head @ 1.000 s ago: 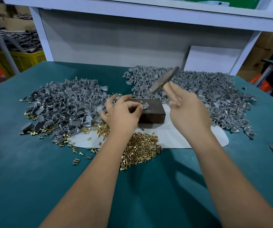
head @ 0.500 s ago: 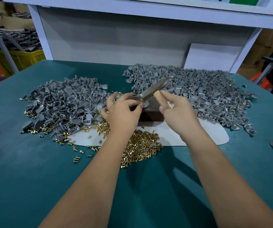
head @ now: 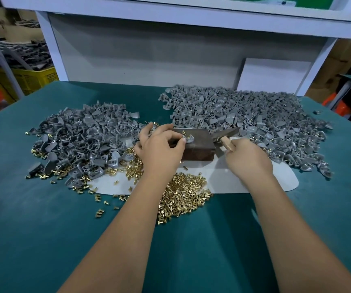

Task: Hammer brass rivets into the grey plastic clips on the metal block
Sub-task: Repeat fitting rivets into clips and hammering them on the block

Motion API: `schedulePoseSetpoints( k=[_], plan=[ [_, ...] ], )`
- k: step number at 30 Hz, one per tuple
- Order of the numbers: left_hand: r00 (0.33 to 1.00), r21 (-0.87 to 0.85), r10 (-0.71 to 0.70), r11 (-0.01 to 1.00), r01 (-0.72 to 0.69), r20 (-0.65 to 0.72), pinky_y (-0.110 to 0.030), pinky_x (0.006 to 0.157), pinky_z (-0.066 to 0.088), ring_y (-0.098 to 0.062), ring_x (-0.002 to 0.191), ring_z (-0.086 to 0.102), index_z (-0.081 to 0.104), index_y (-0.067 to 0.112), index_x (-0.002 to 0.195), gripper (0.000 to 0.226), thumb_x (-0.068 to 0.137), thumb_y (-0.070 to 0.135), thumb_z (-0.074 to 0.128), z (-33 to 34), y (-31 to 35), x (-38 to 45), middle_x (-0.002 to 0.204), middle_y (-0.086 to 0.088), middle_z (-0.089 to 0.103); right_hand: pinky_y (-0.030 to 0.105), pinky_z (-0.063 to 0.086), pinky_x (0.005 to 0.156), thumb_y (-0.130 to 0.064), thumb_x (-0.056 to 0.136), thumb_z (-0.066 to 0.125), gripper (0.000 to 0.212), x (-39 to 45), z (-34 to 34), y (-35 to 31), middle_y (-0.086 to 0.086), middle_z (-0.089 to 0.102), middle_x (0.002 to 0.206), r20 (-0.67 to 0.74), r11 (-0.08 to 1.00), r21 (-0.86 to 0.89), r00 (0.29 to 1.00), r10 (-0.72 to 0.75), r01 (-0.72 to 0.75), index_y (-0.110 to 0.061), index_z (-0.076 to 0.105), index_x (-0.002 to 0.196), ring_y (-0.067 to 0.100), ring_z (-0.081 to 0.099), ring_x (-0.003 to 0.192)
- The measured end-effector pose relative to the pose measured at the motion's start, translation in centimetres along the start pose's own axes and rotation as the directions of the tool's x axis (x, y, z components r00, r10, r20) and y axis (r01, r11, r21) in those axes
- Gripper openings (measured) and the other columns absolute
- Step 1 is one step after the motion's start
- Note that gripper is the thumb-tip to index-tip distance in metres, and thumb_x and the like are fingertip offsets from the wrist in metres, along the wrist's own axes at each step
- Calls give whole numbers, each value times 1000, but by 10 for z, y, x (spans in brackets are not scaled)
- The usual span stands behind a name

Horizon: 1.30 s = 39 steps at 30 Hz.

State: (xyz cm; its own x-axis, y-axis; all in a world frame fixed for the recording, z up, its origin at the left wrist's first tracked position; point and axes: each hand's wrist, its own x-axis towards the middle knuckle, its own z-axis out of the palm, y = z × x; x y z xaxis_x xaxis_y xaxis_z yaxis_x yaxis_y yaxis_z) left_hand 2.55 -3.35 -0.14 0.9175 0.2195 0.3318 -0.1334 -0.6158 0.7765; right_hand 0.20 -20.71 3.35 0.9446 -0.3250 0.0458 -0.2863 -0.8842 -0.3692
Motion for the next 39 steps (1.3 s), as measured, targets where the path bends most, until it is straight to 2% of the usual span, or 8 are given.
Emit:
schedulePoseSetpoints(
  k=[4,6,8,11,14,20,30,39],
  plan=[
    [1000,6,27,1000,-27,-1,-33,102,9,-10,138,19,73,38,83,6,87,39,69,-1,-1,3,130,26,56,39,39,87,-31,92,52,26,0,1,-16,10,58,108,-248,926,-349,939,-240,144,-16,67,107,31,48,104],
    [999,5,38,999,-38,-7,-29,99,8,-10,137,19,74,38,84,5,86,39,70,-1,-1,3,130,25,57,37,36,91,-32,92,55,24,3,5,-31,6,59,110,-296,928,-155,881,-370,338,-20,70,107,26,47,106],
    [999,14,47,999,-47,-11,-30,100,9,-11,137,20,75,38,85,4,86,38,70,-2,-2,4,130,25,57,34,37,87,-28,91,59,17,5,12,-45,2,61,102,-262,898,91,880,-395,430,-23,72,100,23,49,102],
    [999,9,48,999,-48,-5,-27,97,8,-11,137,20,75,39,86,4,86,38,71,-3,-2,5,130,25,57,38,46,85,-24,86,66,4,11,21,-53,-1,64,93,-210,879,216,899,-384,426,-24,70,84,21,54,95],
    [999,-2,42,999,-42,7,-27,96,8,-9,136,19,75,38,86,4,86,38,71,-3,-2,5,131,24,57,39,48,83,-21,83,69,14,14,26,-52,-4,63,88,-211,860,312,912,-352,404,-29,62,74,19,56,90],
    [999,-15,42,999,-42,17,-31,100,11,-9,136,20,74,38,85,4,87,38,71,-3,-3,5,130,25,57,35,47,80,-19,83,69,10,9,34,-51,-13,54,79,-303,798,463,915,-268,387,-24,69,75,14,55,85],
    [994,-17,107,994,-107,16,-37,106,13,-7,140,19,76,34,87,8,89,31,69,-3,-2,3,132,24,57,39,45,83,-12,83,69,8,1,45,-59,-3,56,85,-358,754,549,916,-179,361,-16,68,76,21,54,92],
    [996,-22,86,996,-85,28,-38,107,11,-8,142,18,74,38,85,8,88,32,70,-5,-1,4,132,25,57,41,40,86,-10,88,62,16,7,45,-62,-9,50,81,-348,821,411,901,-259,395,-18,57,74,19,48,93]
  ],
)
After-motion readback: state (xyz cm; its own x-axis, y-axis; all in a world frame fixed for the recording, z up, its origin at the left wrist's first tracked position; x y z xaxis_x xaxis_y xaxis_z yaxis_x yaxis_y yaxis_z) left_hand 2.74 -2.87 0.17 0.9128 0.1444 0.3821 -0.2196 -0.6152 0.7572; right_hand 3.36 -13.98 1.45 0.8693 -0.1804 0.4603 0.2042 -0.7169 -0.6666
